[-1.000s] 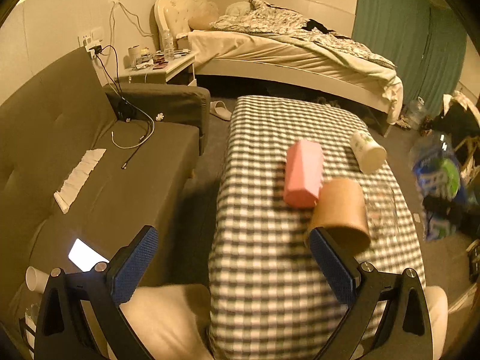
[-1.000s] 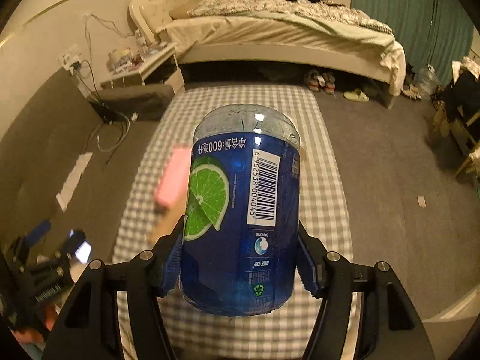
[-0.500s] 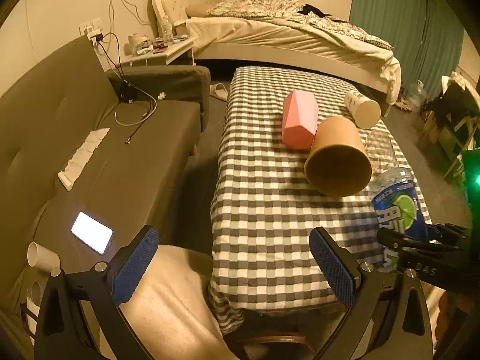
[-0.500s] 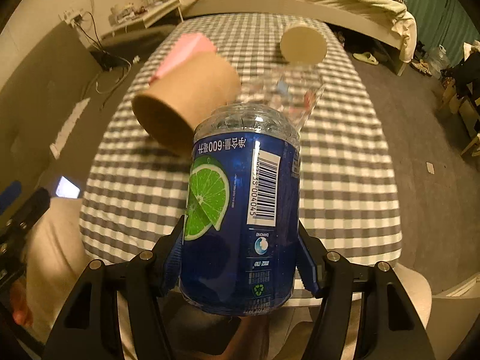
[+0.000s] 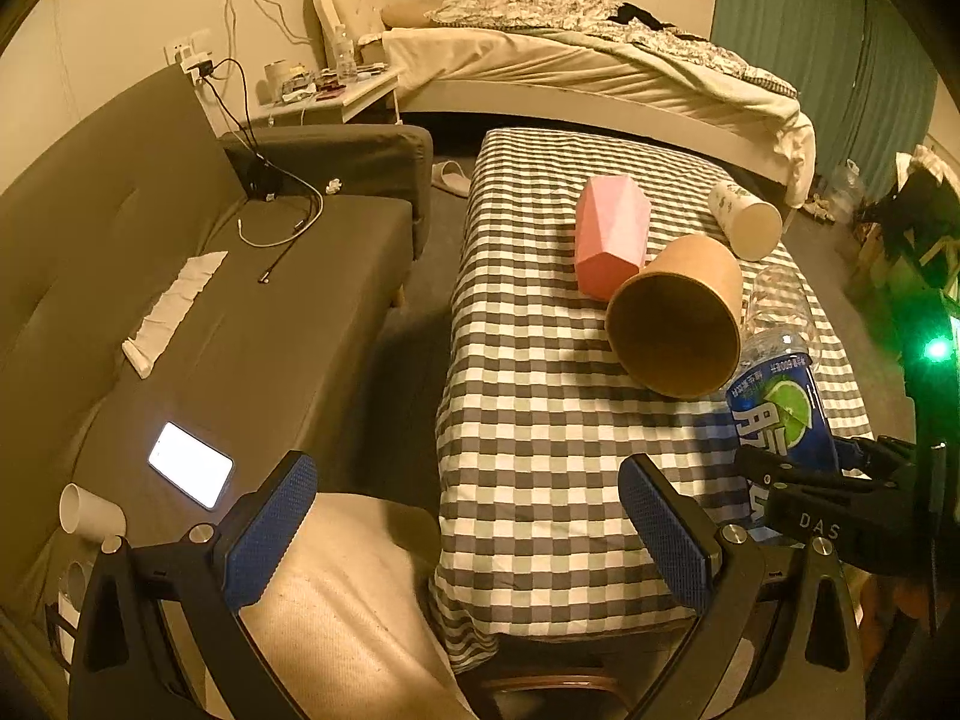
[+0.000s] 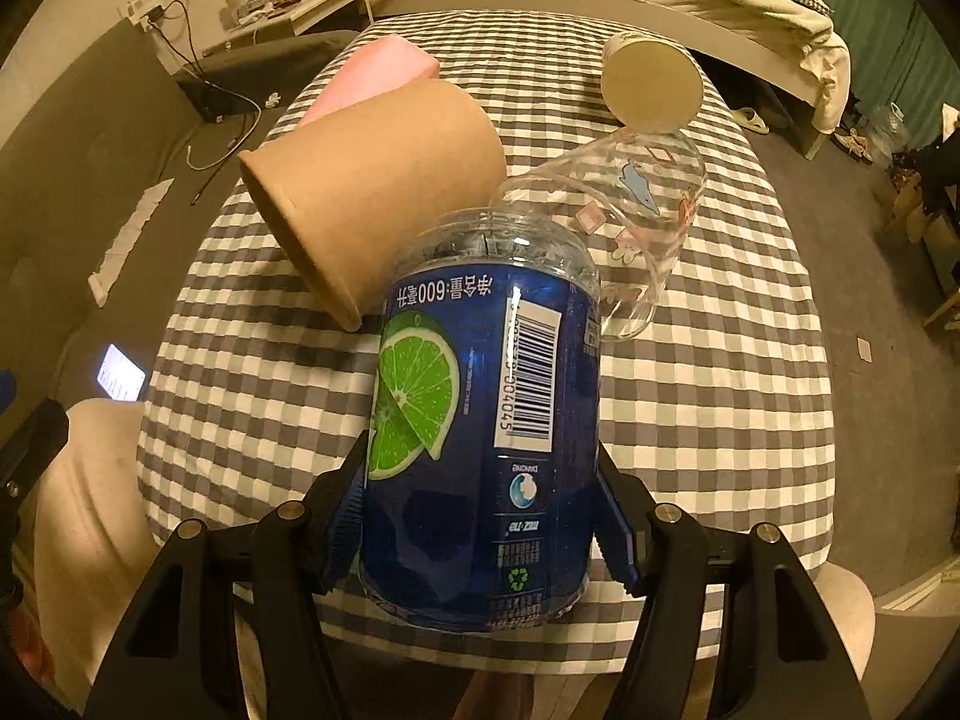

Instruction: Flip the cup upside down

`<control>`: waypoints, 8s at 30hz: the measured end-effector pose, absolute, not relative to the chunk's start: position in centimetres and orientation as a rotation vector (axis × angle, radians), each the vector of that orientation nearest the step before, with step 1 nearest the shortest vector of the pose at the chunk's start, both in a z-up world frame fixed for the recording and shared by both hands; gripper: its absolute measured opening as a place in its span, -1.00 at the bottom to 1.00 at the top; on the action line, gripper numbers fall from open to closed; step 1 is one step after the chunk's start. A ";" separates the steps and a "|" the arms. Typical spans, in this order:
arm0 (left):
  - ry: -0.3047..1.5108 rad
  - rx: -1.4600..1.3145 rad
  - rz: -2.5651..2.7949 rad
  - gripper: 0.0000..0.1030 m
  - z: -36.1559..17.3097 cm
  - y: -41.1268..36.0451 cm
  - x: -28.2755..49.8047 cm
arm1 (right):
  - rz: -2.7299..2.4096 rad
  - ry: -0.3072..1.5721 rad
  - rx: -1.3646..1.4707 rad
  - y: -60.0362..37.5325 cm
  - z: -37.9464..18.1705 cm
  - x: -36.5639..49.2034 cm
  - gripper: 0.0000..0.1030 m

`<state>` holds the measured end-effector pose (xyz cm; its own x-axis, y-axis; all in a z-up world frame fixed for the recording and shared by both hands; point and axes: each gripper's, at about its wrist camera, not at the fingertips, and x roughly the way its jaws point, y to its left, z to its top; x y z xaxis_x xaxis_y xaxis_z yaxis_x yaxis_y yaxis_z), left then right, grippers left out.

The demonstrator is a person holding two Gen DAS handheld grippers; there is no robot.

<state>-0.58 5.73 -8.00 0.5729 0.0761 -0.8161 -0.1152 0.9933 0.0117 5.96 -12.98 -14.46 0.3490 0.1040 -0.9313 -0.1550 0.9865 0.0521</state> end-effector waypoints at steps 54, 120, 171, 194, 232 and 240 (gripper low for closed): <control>1.309 -0.018 -0.100 0.97 -11.1 -12.1 10.2 | -0.078 1.013 0.178 -32.5 -9.6 2.5 0.93; 0.581 0.098 -0.245 0.40 -9.9 -12.3 2.9 | -0.095 1.033 0.145 -31.3 -10.3 1.3 0.92; 0.677 0.026 -0.286 0.48 -11.5 -9.9 0.5 | -0.079 1.044 0.067 -28.0 -9.9 0.9 0.92; 0.648 -0.011 -0.234 0.63 -1.4 -7.6 -0.4 | -0.076 0.865 0.101 -28.7 -3.0 -2.3 0.92; 0.808 -0.056 -0.013 0.99 -4.8 -1.1 -5.0 | 0.080 0.865 -0.003 -22.7 -4.9 -4.1 0.99; 0.809 -0.054 -0.009 0.99 -4.8 -1.0 -5.0 | 0.075 0.869 -0.002 -22.8 -5.3 -4.0 0.99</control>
